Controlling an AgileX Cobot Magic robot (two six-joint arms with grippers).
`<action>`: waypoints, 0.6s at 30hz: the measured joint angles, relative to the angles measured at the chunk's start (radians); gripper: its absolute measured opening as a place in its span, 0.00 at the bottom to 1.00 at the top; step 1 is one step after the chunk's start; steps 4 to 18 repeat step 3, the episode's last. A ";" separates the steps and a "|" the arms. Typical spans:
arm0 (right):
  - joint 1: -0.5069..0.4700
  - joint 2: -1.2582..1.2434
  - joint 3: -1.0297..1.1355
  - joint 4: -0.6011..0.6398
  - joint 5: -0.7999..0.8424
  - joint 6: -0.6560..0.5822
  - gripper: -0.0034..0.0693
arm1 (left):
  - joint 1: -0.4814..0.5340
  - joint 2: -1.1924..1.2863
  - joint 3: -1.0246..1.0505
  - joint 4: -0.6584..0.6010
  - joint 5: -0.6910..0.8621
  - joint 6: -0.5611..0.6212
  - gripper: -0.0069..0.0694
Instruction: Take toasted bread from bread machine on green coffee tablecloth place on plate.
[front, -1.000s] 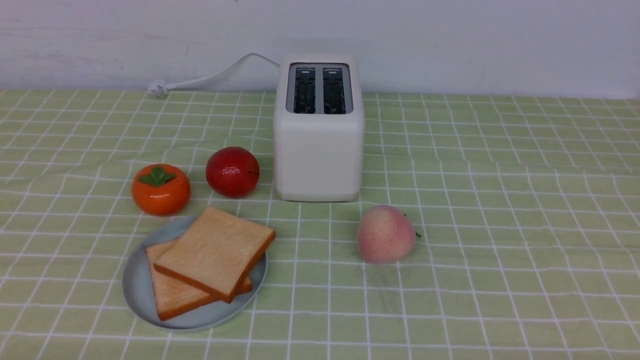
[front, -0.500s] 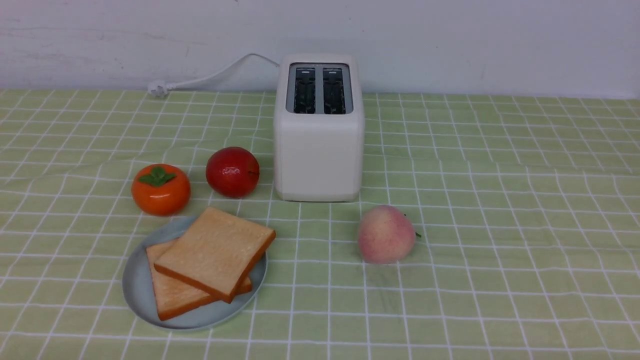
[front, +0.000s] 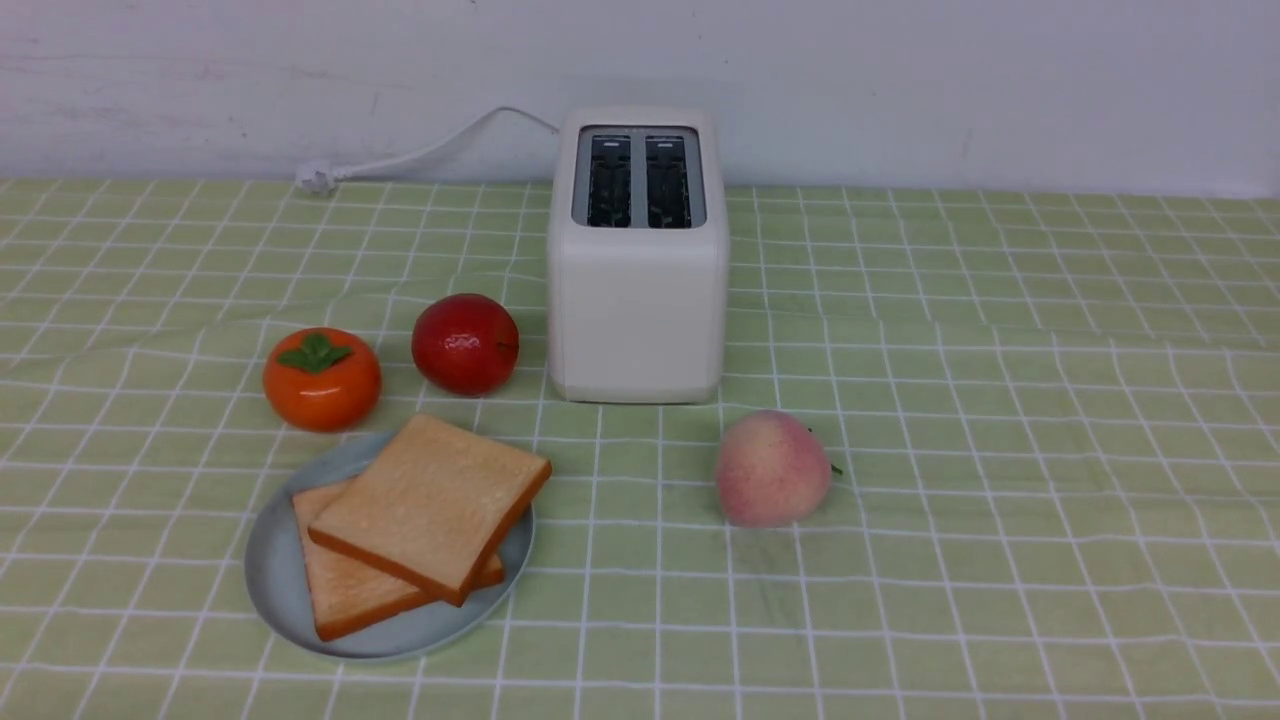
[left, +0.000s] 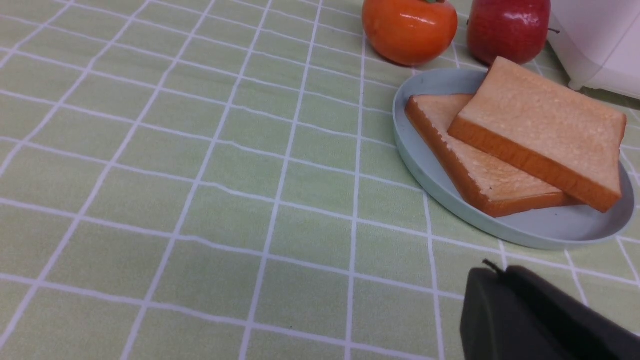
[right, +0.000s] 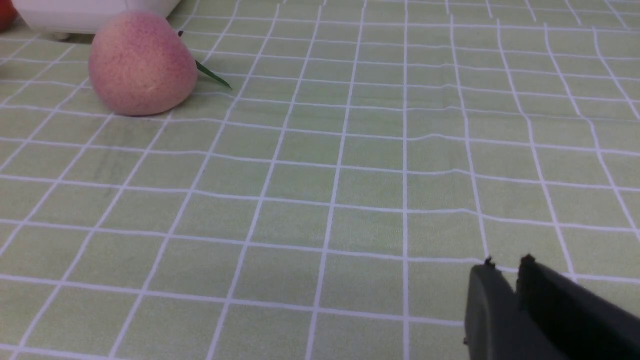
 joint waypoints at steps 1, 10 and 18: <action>0.000 0.000 0.000 0.000 0.000 0.000 0.17 | 0.000 0.000 0.000 0.000 0.000 0.000 0.09; 0.000 0.000 0.000 0.000 0.000 0.000 0.17 | 0.000 0.000 0.000 0.000 0.000 0.000 0.09; 0.000 0.000 0.000 0.000 0.000 0.000 0.17 | 0.000 0.000 0.000 0.000 0.000 0.000 0.09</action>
